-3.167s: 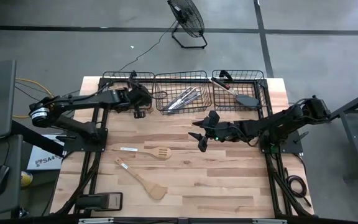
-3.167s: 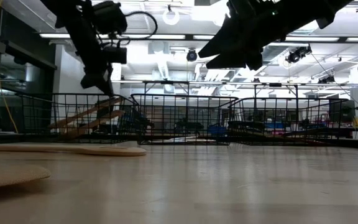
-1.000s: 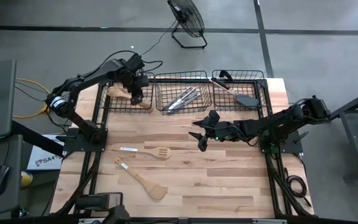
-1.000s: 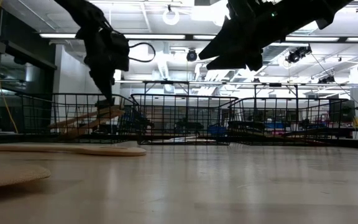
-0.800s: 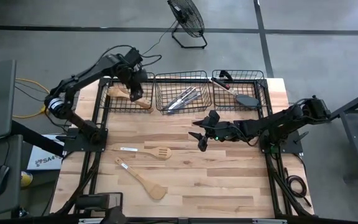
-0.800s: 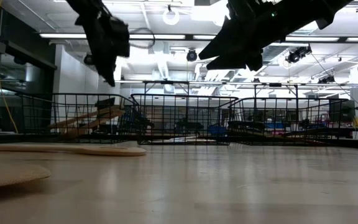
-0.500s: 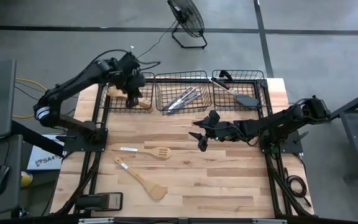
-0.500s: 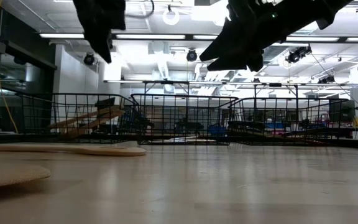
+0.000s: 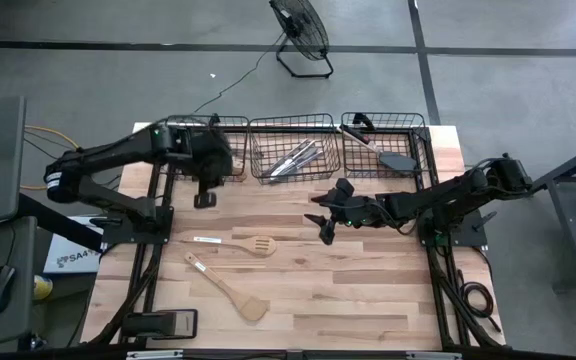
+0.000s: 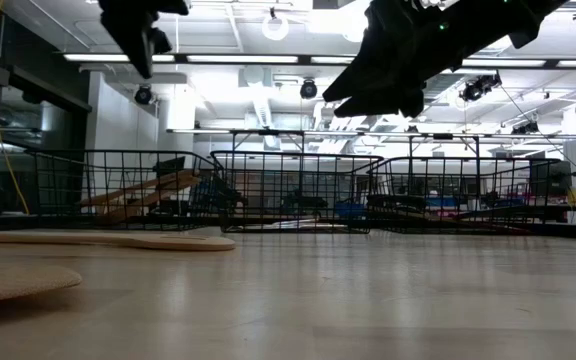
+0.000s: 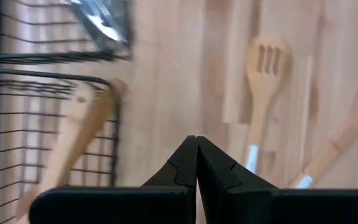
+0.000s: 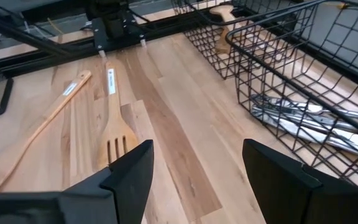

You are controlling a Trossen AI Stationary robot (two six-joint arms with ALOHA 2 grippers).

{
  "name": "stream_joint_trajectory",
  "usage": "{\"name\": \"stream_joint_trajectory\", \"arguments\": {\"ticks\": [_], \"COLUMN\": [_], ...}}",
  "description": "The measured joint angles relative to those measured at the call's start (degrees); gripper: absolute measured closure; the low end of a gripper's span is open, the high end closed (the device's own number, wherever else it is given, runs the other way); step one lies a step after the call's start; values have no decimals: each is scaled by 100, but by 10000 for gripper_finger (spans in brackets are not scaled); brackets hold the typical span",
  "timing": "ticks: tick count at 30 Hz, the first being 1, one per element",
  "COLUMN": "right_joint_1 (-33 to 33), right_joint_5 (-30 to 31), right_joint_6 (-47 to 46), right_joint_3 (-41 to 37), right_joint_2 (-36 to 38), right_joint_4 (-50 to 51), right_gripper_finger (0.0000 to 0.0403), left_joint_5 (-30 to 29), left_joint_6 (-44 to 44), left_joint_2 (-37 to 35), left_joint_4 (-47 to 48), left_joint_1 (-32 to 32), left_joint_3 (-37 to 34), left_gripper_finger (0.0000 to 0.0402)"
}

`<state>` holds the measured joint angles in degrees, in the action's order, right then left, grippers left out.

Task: Pick & Place Kitchen Items
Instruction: Put the brown serving spoon into the left mesh basket

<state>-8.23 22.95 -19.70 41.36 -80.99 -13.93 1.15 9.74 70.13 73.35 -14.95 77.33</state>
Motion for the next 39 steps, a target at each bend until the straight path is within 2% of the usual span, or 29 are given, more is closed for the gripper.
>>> {"name": "stream_joint_trajectory", "arguments": {"ticks": [5, 9, 15, 20, 31, 35, 39], "right_joint_1": [-1, -2, -2, -2, -2, -2, -2], "right_joint_5": [-192, -216, -216, -216, -216, -216, -220], "right_joint_6": [0, 0, 17, 20, 22, 22, 22], "right_joint_3": [0, 0, 0, 0, 0, 0, 0], "right_joint_2": [0, -1, -2, -2, -2, -2, -2], "right_joint_4": [4, 4, 4, 4, 6, 8, 8], "right_gripper_finger": [164, 164, 164, 164, 164, 164, 164], "left_joint_5": [-9, -29, -438, -622, -554, -460, -444], "left_joint_6": [-138, -678, -1919, -2264, -3174, -3352, -3546], "left_joint_2": [4, 4, 4, 24, 24, 24, 24], "left_joint_4": [33, -33, -687, -1158, -1718, -1999, -2095], "left_joint_1": [558, 923, 1667, 2388, 3101, 3244, 3271], "left_joint_3": [-500, -1045, -1911, -2526, -3040, -3306, -3528], "left_gripper_finger": [402, 402, 402, 402, 400, 370, 305]}}
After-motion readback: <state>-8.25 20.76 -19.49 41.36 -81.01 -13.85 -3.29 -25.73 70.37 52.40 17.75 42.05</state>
